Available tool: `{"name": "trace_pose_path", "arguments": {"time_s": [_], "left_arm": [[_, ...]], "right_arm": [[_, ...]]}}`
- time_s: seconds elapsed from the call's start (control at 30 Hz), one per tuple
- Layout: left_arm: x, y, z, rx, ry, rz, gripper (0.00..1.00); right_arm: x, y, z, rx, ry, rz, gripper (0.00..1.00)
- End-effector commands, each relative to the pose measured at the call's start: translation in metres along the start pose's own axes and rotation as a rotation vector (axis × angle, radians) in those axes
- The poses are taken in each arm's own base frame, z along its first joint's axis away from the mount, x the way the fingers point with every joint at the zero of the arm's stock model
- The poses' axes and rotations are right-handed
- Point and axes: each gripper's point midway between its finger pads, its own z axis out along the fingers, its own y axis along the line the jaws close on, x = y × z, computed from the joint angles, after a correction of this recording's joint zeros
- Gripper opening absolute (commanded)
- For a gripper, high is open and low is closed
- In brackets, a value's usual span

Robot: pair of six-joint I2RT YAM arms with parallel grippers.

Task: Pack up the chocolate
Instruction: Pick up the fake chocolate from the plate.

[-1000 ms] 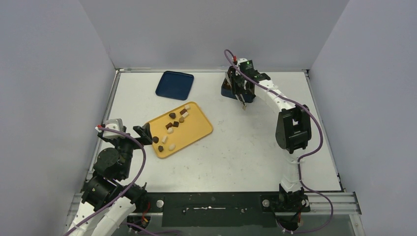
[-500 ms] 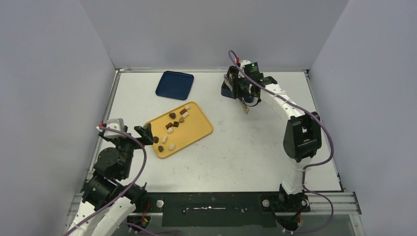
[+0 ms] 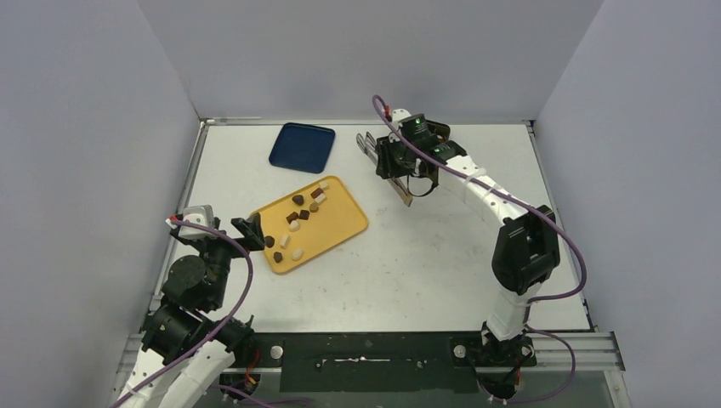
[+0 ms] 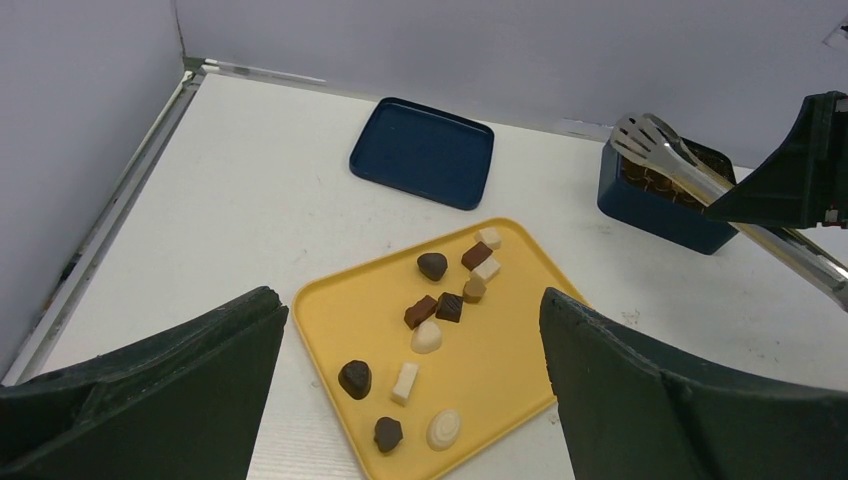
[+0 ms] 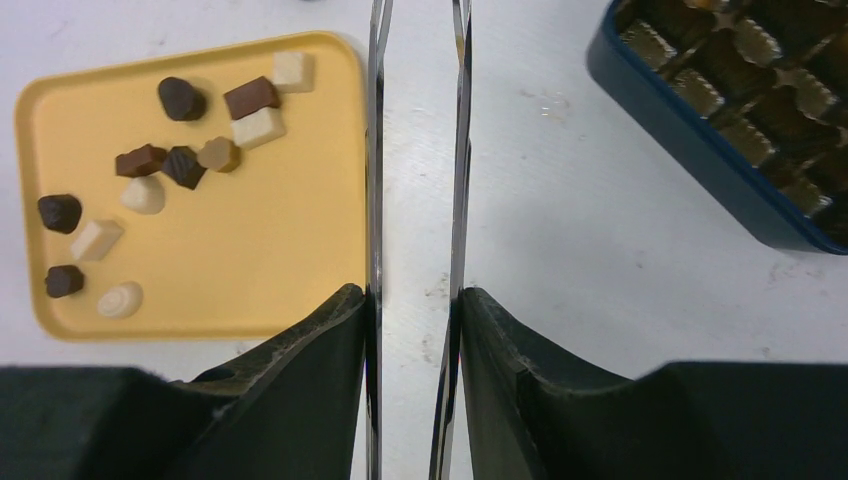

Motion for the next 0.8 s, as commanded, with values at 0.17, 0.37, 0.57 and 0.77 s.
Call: {"name": "trace_pose_path", "arguments": {"time_s": [0.17,0.37,0.57,0.77], "left_arm": [[-0.016,0.002,-0.002,-0.008,-0.058,-0.025,0.97],[-0.018,0.003,-0.004,-0.007,-0.065,-0.030,0.97],[-0.020,0.003,-0.005,-0.007,-0.076,-0.035,0.97],[-0.022,0.004,-0.007,-0.007,-0.083,-0.041,0.97]], "right_arm": [[-0.013,0.069,-0.007,-0.114,-0.087,-0.049,0.37],[0.003,0.112,0.000,-0.138,-0.060,-0.078,0.35],[0.022,0.156,0.014,-0.179,-0.038,-0.134,0.35],[0.046,0.183,0.044,-0.186,0.037,-0.188,0.36]]}}
